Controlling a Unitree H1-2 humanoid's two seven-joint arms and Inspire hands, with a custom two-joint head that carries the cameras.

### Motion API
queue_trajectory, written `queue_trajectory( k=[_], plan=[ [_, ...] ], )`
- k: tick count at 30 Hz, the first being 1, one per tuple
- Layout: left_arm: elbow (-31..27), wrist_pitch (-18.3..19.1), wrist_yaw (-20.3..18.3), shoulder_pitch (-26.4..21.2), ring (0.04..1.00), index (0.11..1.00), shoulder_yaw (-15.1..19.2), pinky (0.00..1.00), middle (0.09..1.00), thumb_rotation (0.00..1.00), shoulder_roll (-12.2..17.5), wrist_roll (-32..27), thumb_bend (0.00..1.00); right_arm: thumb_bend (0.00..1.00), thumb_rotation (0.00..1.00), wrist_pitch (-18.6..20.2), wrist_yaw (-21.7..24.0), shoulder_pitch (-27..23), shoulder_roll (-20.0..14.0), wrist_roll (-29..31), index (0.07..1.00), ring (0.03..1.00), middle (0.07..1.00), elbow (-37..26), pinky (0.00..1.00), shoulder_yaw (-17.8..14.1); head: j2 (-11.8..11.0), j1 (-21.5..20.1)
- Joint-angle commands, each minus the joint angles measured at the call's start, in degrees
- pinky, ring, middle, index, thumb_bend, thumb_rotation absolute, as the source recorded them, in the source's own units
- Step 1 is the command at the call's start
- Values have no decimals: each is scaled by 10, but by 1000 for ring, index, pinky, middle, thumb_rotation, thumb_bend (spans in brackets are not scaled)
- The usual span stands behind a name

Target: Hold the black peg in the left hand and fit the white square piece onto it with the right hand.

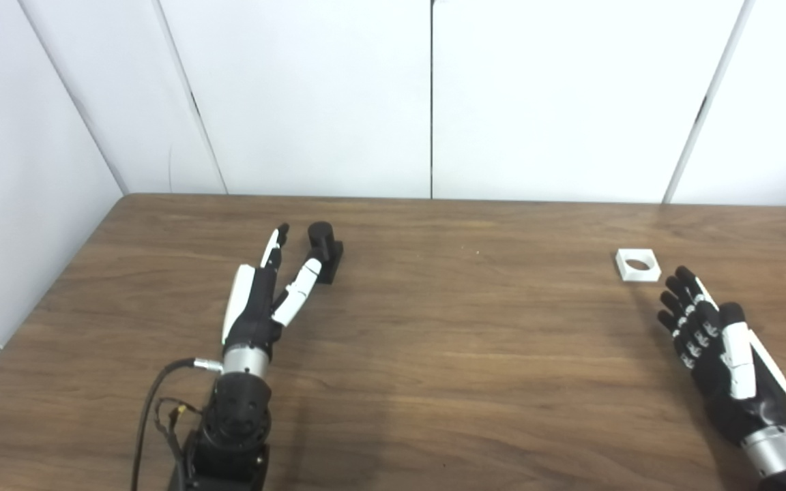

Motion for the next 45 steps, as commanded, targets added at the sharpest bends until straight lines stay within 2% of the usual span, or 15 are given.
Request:
queue_trajectory(
  k=[1, 6, 10, 15, 20, 29, 33, 40, 45],
  plan=[
    [-8, 3, -1, -30, 1000, 1000, -4, 1000, 1000, 752, 20, 22, 551, 600, 1000, -19, 2, -2, 10, 4, 1000, 1000, 1000, 9, 1000, 4, 1, 0],
    [12, 11, -17, -44, 1000, 1000, -12, 1000, 1000, 671, 53, 34, 595, 614, 1000, -24, 0, -2, 11, -1, 1000, 1000, 1000, 11, 1000, 6, 0, -1],
    [27, 4, -31, -50, 1000, 1000, -15, 1000, 1000, 601, 81, 32, 625, 614, 1000, -26, 0, -1, 12, -2, 1000, 1000, 1000, 11, 1000, 5, 0, -4],
    [37, 1, -54, -51, 1000, 1000, -26, 1000, 1000, 612, 123, 39, 640, 619, 1000, -23, -3, 1, 13, -2, 1000, 1000, 1000, 7, 1000, 3, -2, -5],
    [55, -6, -58, -54, 1000, 994, -29, 1000, 1000, 632, 143, 42, 666, 628, 1000, -23, -1, 0, 11, -2, 1000, 1000, 1000, 7, 1000, 3, -2, -3],
    [107, -12, -54, -83, 1000, 980, -49, 986, 1000, 621, 154, 64, 707, 628, 1000, -25, 1, 0, 13, 0, 1000, 1000, 1000, 10, 1000, 4, -10, -6],
    [133, 8, -59, -105, 1000, 966, -62, 990, 1000, 647, 152, 81, 735, 631, 1000, -25, 3, 0, 14, 0, 1000, 1000, 1000, 15, 1000, 6, -11, -6],
    [173, 32, -57, -141, 1000, 937, -73, 1000, 1000, 648, 136, 107, 764, 612, 1000, -28, 1, -2, 15, -3, 1000, 1000, 1000, 19, 1000, 6, -14, -6],
    [185, 36, -54, -154, 1000, 918, -70, 1000, 1000, 664, 120, 128, 763, 613, 1000, -34, 2, -3, 15, -3, 1000, 1000, 1000, 24, 1000, 5, -15, -7]
  ],
)
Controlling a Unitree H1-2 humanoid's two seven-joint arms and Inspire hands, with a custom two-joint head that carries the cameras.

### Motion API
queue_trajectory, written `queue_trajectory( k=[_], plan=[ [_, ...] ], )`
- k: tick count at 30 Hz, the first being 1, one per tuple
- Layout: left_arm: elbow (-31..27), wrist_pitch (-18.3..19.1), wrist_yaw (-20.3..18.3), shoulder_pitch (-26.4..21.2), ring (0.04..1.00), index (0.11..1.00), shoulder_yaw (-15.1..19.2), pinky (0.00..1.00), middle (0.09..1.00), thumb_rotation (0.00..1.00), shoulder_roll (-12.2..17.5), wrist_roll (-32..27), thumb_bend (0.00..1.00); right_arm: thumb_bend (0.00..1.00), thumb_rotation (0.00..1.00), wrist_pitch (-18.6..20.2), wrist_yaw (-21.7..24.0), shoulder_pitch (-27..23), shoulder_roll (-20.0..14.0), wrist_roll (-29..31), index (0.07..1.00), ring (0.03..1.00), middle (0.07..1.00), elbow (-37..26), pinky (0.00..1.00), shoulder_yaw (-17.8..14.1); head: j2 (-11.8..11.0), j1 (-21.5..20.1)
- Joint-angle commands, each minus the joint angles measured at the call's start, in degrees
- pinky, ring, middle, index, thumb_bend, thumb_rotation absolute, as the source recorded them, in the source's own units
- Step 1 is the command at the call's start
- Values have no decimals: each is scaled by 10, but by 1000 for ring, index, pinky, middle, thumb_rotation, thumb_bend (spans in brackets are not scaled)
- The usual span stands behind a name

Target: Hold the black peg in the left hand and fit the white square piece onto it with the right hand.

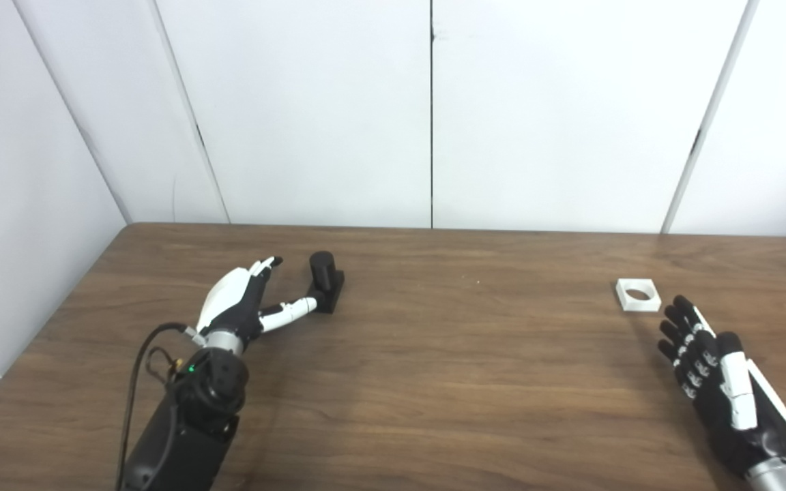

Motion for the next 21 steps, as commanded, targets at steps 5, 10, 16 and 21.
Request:
queue_trajectory(
  k=[5, 10, 16, 21],
  plan=[
    [11, 0, 8, -40, 1000, 910, 2, 1000, 1000, 679, -3, 41, 766, 615, 1000, -27, -1, 2, 12, 2, 1000, 1000, 1000, 15, 1000, 4, 1, -1],
    [33, 0, 6, -51, 1000, 904, 11, 1000, 1000, 691, -15, 63, 798, 615, 1000, -28, 0, 4, 10, 4, 1000, 1000, 1000, 15, 1000, 2, 3, -1],
    [45, 0, 5, -61, 1000, 886, 18, 1000, 1000, 717, -30, 97, 841, 620, 1000, -23, -3, 5, 12, 3, 1000, 1000, 1000, 12, 1000, 3, 6, -5],
    [48, 0, -4, -64, 1000, 881, 31, 1000, 1000, 700, -49, 132, 824, 630, 1000, -24, -3, 5, 12, 2, 1000, 1000, 1000, 9, 1000, 4, 6, -4]
  ],
)
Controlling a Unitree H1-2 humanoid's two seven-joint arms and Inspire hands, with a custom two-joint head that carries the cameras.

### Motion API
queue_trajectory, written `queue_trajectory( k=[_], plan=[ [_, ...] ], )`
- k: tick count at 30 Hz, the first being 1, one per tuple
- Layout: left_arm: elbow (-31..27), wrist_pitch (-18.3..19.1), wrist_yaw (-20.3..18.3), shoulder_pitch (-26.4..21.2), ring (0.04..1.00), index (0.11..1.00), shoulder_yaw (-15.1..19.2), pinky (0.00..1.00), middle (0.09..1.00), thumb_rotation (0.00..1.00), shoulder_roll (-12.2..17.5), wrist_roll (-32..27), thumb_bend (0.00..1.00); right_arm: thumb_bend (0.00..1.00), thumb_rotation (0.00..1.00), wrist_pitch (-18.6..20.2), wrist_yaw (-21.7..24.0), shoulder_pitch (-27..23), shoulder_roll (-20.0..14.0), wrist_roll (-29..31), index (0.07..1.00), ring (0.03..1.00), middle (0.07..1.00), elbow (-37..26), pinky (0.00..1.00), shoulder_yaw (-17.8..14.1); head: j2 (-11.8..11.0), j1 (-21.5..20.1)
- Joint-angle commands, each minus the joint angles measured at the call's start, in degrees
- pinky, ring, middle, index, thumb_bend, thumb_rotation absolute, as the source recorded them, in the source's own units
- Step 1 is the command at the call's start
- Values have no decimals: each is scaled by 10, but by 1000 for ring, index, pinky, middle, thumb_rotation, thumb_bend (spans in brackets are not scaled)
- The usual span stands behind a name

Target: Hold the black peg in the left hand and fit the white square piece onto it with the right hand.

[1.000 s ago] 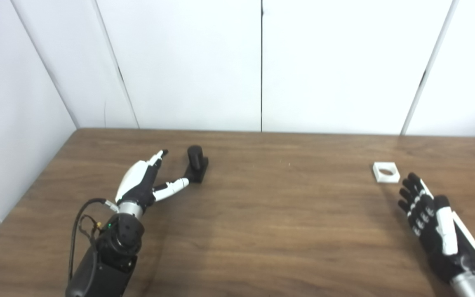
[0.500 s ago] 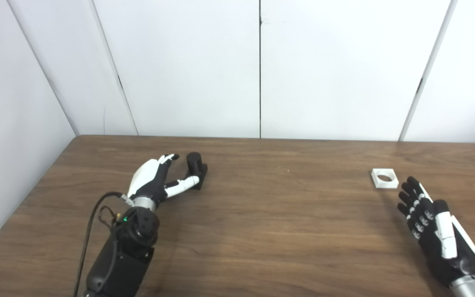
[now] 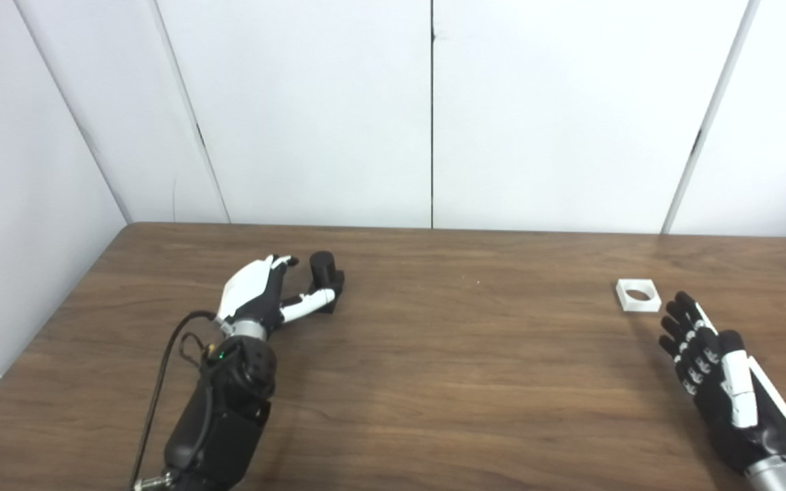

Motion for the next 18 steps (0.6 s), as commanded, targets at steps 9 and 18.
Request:
queue_trajectory(
  k=[9, 18],
  plan=[
    [9, -1, -17, -39, 1000, 885, 30, 1000, 1000, 696, -26, 74, 798, 614, 1000, -14, 0, 10, 9, 7, 1000, 1000, 1000, 8, 1000, 0, 1, 1],
    [17, -1, -31, -44, 1000, 888, 47, 990, 999, 714, -53, 122, 799, 612, 1000, -7, 0, 11, 6, 2, 1000, 1000, 1000, 4, 1000, 4, 4, 0]
  ],
)
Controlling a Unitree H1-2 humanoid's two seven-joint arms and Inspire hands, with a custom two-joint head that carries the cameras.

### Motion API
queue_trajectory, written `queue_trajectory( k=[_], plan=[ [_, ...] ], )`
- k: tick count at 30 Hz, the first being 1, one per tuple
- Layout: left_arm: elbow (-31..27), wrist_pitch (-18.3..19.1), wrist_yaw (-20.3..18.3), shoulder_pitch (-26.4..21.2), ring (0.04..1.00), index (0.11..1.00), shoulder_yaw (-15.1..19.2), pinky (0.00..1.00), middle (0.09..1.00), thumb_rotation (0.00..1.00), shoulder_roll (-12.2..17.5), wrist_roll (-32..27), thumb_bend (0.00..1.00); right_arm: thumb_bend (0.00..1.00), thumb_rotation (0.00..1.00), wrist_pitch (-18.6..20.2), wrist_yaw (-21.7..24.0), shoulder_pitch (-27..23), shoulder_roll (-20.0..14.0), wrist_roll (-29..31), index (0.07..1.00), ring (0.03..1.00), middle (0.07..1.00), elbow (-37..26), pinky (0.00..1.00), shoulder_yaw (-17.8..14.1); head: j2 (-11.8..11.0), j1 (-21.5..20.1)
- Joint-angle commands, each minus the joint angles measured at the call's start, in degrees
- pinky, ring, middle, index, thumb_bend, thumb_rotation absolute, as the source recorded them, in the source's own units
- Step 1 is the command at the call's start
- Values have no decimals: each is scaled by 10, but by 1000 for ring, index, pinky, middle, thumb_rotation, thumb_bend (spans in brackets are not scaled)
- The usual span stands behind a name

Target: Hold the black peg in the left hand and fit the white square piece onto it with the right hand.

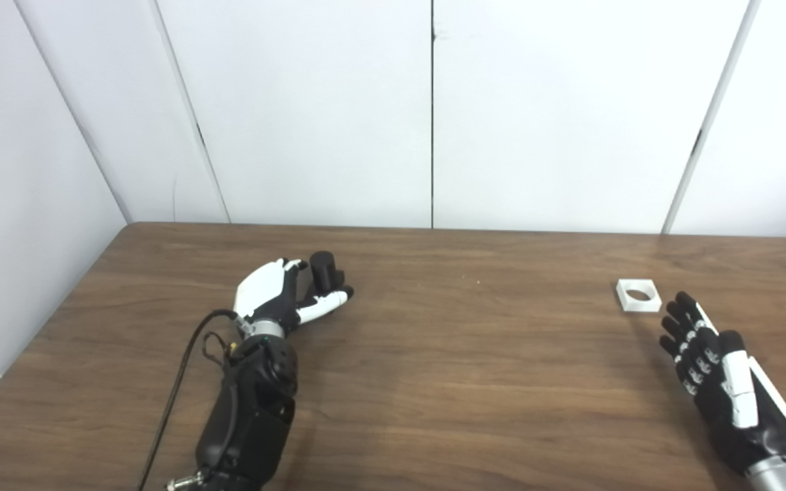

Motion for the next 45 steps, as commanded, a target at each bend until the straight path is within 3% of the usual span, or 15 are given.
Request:
queue_trajectory(
  k=[1, 26, 34, 45],
  plan=[
    [-2, -1, 8, -38, 1000, 885, 5, 984, 998, 717, 5, 22, 800, 611, 1000, -7, -1, 10, 5, 0, 1000, 1000, 1000, 5, 1000, 4, 1, 0],
    [9, -1, -13, -45, 1000, 832, -4, 927, 978, 639, 0, 74, 780, 617, 1000, -11, 12, 9, -6, 10, 1000, 1000, 1000, 5, 1000, 1, 8, 5],
    [12, -1, -17, -46, 1000, 827, -8, 945, 975, 591, 1, 89, 761, 635, 1000, -10, 17, 7, -7, 14, 1000, 1000, 1000, 11, 1000, -1, 9, 9],
    [25, -1, -11, -48, 1000, 808, -13, 979, 982, 605, 5, 109, 752, 632, 1000, -15, 23, 6, -10, 17, 1000, 1000, 1000, 16, 1000, -2, 10, 15]
  ],
)
